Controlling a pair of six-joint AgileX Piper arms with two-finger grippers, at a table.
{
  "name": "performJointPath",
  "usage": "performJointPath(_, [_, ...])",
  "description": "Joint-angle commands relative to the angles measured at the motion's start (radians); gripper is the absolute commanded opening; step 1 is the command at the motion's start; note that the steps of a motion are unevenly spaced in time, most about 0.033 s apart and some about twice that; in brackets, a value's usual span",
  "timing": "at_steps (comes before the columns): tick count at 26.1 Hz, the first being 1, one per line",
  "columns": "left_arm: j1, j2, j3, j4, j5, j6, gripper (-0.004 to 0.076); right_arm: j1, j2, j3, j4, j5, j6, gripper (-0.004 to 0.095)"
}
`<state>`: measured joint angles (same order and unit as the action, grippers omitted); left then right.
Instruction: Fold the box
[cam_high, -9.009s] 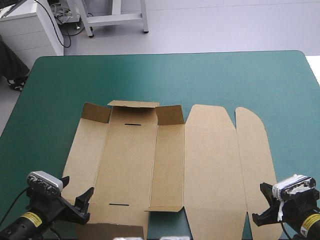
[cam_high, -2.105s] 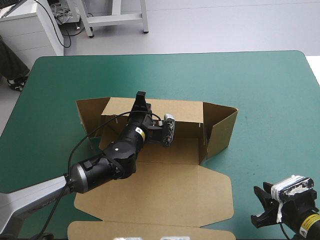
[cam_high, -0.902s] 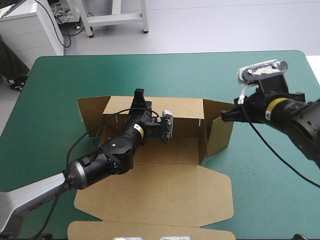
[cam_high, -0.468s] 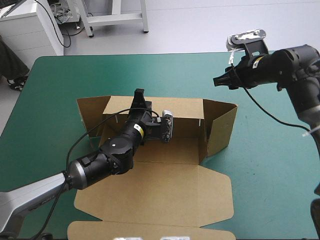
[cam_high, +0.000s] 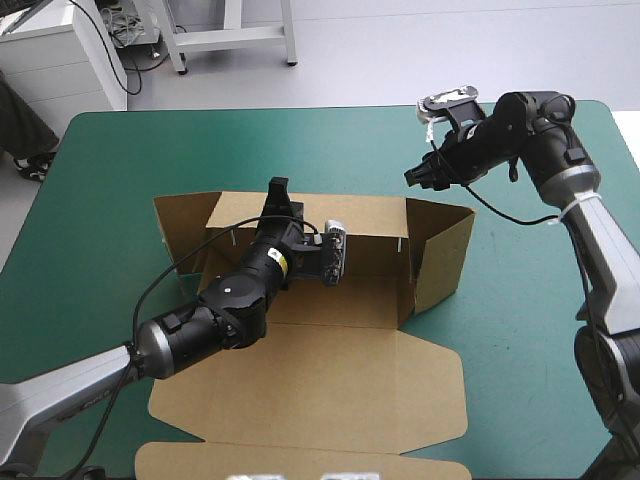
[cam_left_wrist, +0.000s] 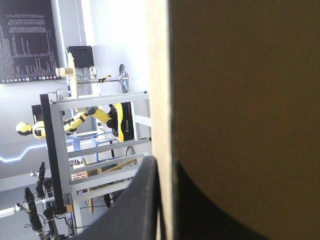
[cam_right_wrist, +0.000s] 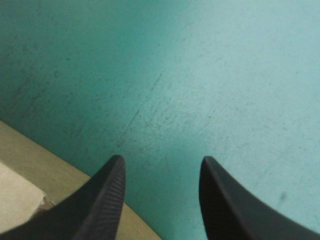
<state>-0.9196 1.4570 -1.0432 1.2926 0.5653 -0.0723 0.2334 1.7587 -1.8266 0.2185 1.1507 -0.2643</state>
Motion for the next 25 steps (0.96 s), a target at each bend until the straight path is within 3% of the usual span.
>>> performJointPath(1, [-0.010,-0.021,-0.012,-0.021,-0.063,-0.010,-0.0008,-0.008,-0.044,-0.035,0.044,0.004,-0.052,0.0389])
performJointPath(5, [-0.010,-0.021,-0.012,-0.021,-0.063,-0.013,-0.0008,-0.008,-0.044,-0.035,0.045,0.100,-0.075,0.0388])
performJointPath(19, [-0.010,-0.021,-0.012,-0.028,-0.044,-0.013,-0.0008,-0.008,-0.097,0.091,0.080,0.104,-0.046,0.0388])
performJointPath(25, [-0.010,-0.021,-0.012,-0.028,-0.042,-0.013,-0.0008,-0.008,-0.214,0.215,0.103,0.104,-0.048,0.0388])
